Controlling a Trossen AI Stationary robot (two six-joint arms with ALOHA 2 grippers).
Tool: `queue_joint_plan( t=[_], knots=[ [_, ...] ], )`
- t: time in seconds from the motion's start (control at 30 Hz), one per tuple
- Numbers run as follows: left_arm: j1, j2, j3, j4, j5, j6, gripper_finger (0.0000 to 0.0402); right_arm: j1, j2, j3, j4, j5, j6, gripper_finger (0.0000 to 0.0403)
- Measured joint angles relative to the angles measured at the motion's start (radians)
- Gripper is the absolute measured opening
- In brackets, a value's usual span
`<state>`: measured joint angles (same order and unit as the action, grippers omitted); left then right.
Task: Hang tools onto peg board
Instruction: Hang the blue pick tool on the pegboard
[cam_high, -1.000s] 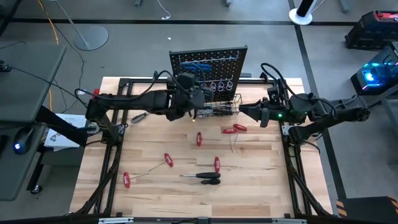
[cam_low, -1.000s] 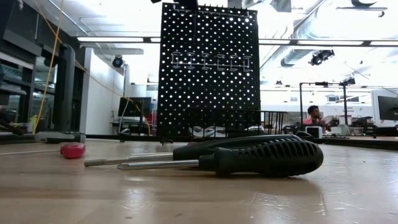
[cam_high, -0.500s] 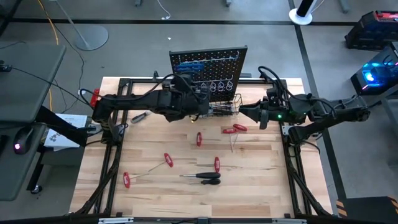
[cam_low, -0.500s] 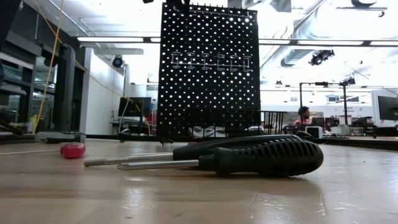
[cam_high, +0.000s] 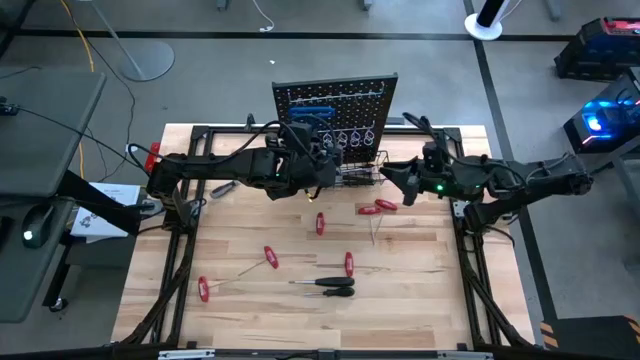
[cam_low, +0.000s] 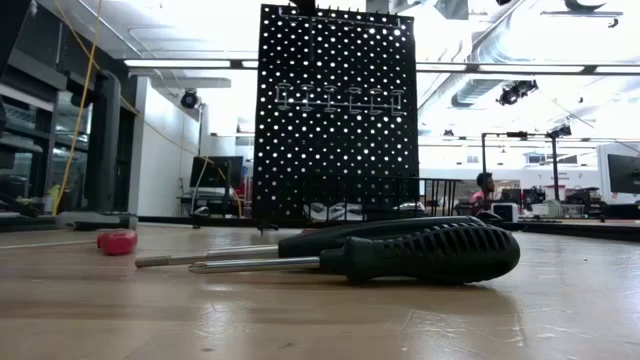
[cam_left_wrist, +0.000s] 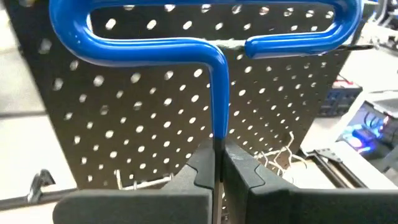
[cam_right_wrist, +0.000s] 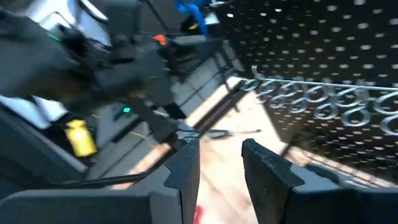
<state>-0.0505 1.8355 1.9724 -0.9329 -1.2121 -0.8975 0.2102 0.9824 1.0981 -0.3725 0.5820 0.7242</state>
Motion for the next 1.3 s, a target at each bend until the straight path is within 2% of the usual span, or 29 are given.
queue_joint_plan(
  t=[0.07, 0.33, 0.57, 0.83, 1.07, 1.3],
  knots=[
    [0.003, 0.000, 0.000, 0.034, 0.003, 0.046, 0.0001, -0.001, 0.013, 0.000, -0.015, 0.015, -0.017, 0.0114],
    [0.033, -0.006, 0.000, 0.077, 0.008, 0.067, 0.0001, -0.059, 0.087, 0.000, -0.078, 0.017, 0.008, 0.0114],
    [0.033, -0.005, 0.014, 0.133, -0.003, 0.120, 0.0001, -0.133, 0.158, 0.000, -0.095, -0.091, -0.032, 0.0114],
    [0.065, -0.005, 0.015, 0.189, -0.020, 0.203, 0.0001, -0.168, 0.198, 0.000, -0.088, -0.201, -0.058, 0.0114],
    [0.108, 0.004, 0.015, 0.184, 0.032, 0.234, 0.0001, -0.172, 0.198, 0.000, -0.068, -0.198, -0.071, 0.0114],
    [0.106, 0.005, 0.015, 0.125, 0.008, 0.182, 0.0001, -0.172, 0.154, 0.000, -0.053, -0.173, -0.078, 0.0114]
  ],
)
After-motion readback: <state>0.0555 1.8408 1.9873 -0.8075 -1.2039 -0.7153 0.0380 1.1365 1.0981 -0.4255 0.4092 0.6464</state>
